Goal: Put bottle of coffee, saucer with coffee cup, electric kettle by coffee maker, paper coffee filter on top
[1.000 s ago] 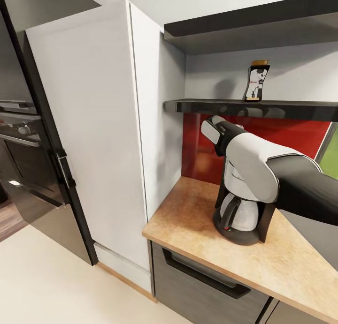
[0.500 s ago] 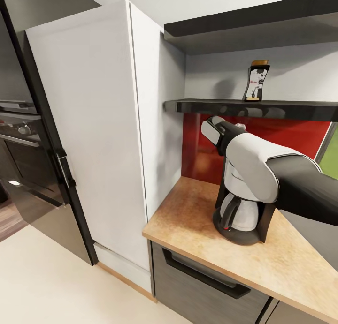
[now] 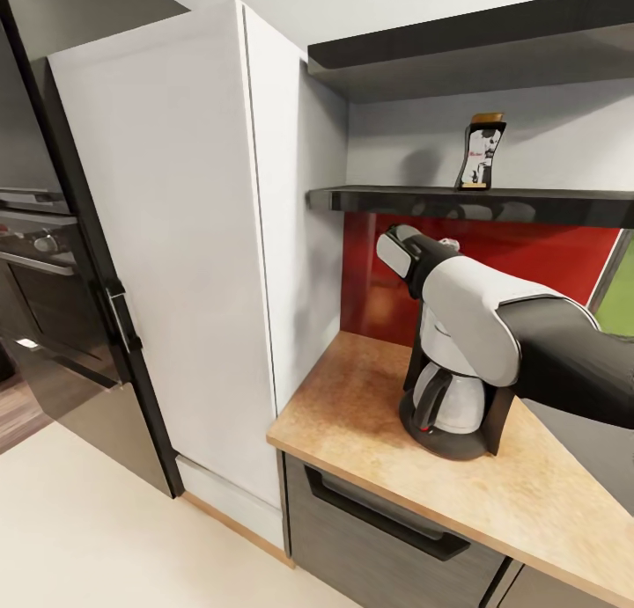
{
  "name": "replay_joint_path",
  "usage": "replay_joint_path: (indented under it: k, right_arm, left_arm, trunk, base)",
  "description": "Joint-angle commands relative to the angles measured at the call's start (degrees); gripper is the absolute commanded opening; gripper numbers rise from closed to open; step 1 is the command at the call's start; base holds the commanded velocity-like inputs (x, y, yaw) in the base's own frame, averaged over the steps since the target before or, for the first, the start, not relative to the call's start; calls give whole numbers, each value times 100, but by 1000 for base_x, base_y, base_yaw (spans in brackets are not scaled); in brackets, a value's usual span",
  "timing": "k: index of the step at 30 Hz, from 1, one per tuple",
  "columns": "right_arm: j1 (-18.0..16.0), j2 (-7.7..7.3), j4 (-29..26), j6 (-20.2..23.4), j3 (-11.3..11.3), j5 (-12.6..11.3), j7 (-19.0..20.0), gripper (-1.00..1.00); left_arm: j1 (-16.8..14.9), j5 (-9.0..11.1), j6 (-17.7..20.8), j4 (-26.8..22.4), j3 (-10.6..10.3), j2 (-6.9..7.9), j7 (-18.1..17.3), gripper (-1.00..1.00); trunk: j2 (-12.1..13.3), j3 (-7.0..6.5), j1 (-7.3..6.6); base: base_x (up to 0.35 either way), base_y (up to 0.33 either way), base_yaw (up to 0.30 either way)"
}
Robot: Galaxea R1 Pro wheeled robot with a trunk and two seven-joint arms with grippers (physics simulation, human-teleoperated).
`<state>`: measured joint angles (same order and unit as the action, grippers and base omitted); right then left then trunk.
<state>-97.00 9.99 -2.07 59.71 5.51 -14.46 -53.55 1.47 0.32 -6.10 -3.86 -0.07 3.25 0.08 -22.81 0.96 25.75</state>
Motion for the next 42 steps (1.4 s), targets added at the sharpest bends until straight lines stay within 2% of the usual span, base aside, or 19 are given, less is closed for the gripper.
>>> replay_joint_path:
  k: [1, 11, 39, 40, 42]
  right_arm:
    - [-2, 1, -4, 29, 47, -66, -33, -100]
    - [0, 1, -4, 29, 47, -66, -33, -100]
    - [4, 1, -8, 29, 47, -66, -40, -100]
    - [4, 1, -6, 29, 47, -66, -41, 100]
    - [1, 1, -8, 29, 47, -66, -42, 100]
  left_arm:
    - [2, 3, -7, -9, -2, 1, 1, 100]
    - [2, 3, -31, -2, -12, 1, -5, 100]
    - [2, -5, -31, 0, -19, -8, -7, 100]
    - [2, -5, -31, 0, -19, -8, -4, 100]
    - [2, -5, -31, 0, -19, -8, -3, 100]
  trunk:
    - [-10, 10, 3]
    - [-10, 10, 3]
    - [-10, 10, 3]
    - [-10, 10, 3]
    - [-10, 10, 3]
  base:
    - [0, 0, 0]
    - [85, 0, 0]
    - [2, -16, 0]
    - [0, 0, 0]
    - [0, 0, 0]
